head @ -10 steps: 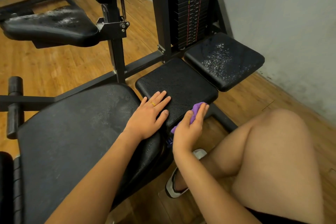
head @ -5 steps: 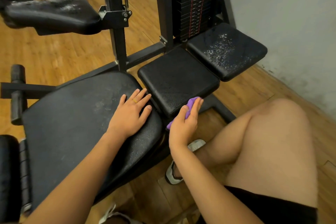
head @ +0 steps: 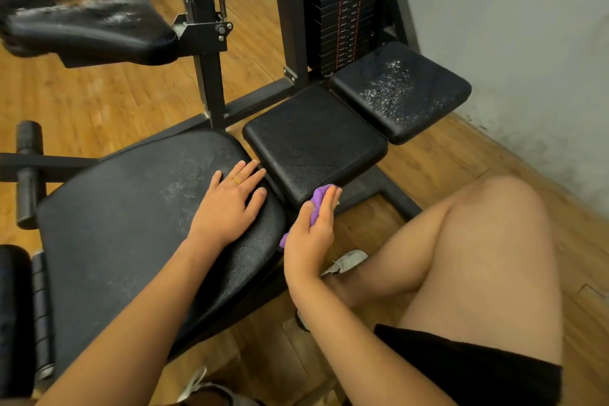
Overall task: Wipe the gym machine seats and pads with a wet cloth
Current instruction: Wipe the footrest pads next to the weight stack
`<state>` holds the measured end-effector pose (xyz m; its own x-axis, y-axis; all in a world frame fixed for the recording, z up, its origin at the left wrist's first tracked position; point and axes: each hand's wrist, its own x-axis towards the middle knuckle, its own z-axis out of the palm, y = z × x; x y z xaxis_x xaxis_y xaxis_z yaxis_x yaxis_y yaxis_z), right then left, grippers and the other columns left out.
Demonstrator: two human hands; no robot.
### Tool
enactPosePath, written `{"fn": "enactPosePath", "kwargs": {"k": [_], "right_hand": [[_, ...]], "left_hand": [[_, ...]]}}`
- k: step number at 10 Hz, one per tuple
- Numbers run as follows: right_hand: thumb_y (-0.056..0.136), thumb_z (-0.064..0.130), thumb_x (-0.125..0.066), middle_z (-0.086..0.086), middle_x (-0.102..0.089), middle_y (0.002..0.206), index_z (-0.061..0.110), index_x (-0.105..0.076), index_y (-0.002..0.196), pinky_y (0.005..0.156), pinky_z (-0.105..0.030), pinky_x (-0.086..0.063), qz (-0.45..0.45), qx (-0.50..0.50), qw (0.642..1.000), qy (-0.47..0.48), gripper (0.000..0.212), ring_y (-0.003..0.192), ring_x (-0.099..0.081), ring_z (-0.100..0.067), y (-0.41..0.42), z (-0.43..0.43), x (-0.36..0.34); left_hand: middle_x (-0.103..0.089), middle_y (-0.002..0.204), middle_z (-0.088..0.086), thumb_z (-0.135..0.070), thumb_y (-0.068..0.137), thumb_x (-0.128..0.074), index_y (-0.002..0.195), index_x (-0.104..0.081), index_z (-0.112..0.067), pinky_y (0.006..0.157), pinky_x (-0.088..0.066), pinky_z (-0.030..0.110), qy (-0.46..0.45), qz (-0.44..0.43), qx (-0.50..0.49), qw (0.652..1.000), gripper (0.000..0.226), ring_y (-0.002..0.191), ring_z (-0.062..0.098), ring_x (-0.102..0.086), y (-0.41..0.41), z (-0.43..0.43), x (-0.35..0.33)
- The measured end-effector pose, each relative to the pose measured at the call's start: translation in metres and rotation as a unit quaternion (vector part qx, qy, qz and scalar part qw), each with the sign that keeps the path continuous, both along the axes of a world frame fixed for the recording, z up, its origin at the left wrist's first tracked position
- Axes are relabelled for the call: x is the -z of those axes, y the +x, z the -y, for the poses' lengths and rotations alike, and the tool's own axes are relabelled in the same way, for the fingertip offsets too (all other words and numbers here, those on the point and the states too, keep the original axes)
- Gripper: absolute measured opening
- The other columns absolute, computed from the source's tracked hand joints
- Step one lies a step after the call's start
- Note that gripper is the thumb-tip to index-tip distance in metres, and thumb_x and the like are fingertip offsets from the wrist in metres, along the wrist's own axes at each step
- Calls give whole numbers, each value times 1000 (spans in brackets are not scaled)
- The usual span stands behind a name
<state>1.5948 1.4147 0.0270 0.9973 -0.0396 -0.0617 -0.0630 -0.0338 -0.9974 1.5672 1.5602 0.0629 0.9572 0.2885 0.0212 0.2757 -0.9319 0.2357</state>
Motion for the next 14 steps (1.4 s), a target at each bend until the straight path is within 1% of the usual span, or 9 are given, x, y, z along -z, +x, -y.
{"fn": "enactPosePath", "kwargs": {"k": [1,3,5,8,9,10,12,13,14], "right_hand": [[104,20,-44,5,-21,162,19,-24,154,120,-23,-22,-19,44,999,7,54,147,-23,-6,17,2,-4],[103,14,-46,3,-19,161,14,-25,154,107,0,-14,-14,21,1000,2,55,141,-17,3,-23,-14,-15],[104,15,-44,1,-18,162,12,-24,154,106,2,-11,-20,18,1000,-3,55,137,-13,10,-12,-8,-8],[104,14,-42,-7,-19,162,5,-25,154,106,2,-7,13,109,994,-18,53,149,-19,-14,82,9,-7],[105,16,-39,-6,-19,163,7,-24,154,106,3,-8,14,129,992,-8,53,148,-20,-14,101,16,-3],[105,18,-40,-6,-22,162,8,-24,154,119,-17,-17,7,152,988,7,53,149,-22,-14,89,1,-7],[106,23,-39,6,-9,163,17,-14,157,106,2,-7,4,77,997,-17,57,142,-8,4,22,-11,-5],[105,22,-40,0,-15,163,13,-20,156,109,-2,-10,-1,64,998,-11,55,145,-14,-2,52,-2,2],[103,40,-39,3,-33,158,17,-25,155,114,-35,-36,0,105,995,1,59,135,-47,-23,104,19,0]], "left_hand": [[-28,162,-6,-45,104,-28,151,-40,-25,122,-11,49,3,-3,-5,1000,52,151,16,-17,-2,2,2],[-30,161,-6,-56,94,-16,149,-43,-24,120,-13,49,-2,4,-5,1000,70,151,16,-19,-2,2,-2],[-30,161,-5,-56,95,-16,149,-43,-24,121,-14,50,0,1,-5,1000,69,151,16,-19,-2,3,0],[-28,162,-6,-44,105,-31,151,-40,-26,122,-10,49,-8,4,-4,1000,51,151,15,-16,-1,2,0],[-27,161,-7,-45,104,-29,151,-40,-26,122,-11,50,-12,3,-1,1000,52,151,14,-16,-2,4,0],[-28,161,-8,-45,104,-31,150,-41,-27,122,-12,49,-9,9,-7,1000,50,151,13,-17,-2,0,1],[-31,160,-7,-53,97,-21,148,-45,-25,122,-15,49,-10,15,-11,1000,63,151,14,-19,-2,2,2],[-29,161,-7,-47,102,-28,150,-43,-25,122,-13,49,-5,14,-12,1000,54,151,14,-18,-1,1,1],[-29,161,-7,-45,104,-30,150,-41,-26,122,-12,49,-9,7,-11,1000,51,151,14,-17,-2,3,2]]}}
